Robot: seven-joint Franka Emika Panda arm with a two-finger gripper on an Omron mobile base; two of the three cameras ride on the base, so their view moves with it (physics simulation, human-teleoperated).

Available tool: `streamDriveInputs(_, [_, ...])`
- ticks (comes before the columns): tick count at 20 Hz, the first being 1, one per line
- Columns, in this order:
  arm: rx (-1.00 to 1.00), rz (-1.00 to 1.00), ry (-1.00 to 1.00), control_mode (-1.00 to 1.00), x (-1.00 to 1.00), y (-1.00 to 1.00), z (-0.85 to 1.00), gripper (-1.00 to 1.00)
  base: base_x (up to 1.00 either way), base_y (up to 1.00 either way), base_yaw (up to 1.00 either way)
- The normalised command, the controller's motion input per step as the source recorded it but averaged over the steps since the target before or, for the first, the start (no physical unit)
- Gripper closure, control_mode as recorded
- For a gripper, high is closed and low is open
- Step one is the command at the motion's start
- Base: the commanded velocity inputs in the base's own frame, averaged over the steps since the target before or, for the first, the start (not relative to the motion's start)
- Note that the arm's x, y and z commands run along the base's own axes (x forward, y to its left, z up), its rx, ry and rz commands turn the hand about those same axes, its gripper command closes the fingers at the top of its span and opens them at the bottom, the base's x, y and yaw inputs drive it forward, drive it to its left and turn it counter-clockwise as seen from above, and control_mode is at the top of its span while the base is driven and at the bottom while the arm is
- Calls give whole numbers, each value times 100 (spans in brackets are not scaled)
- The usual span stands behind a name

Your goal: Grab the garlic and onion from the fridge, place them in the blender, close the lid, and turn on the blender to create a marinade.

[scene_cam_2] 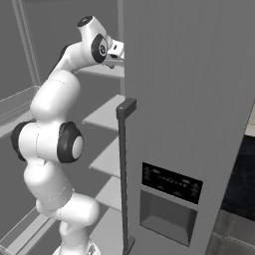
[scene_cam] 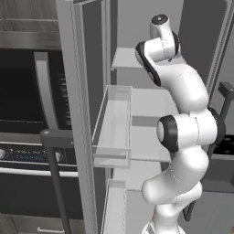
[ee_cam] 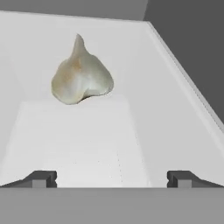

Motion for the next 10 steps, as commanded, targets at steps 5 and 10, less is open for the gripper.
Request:
streamDriveInputs(5, [3, 1, 7, -100, 60, -4, -7, -100, 0, 0, 0])
streamDriveInputs(10, [8, 0, 0, -100, 51, -25, -4, -100, 0, 0, 0])
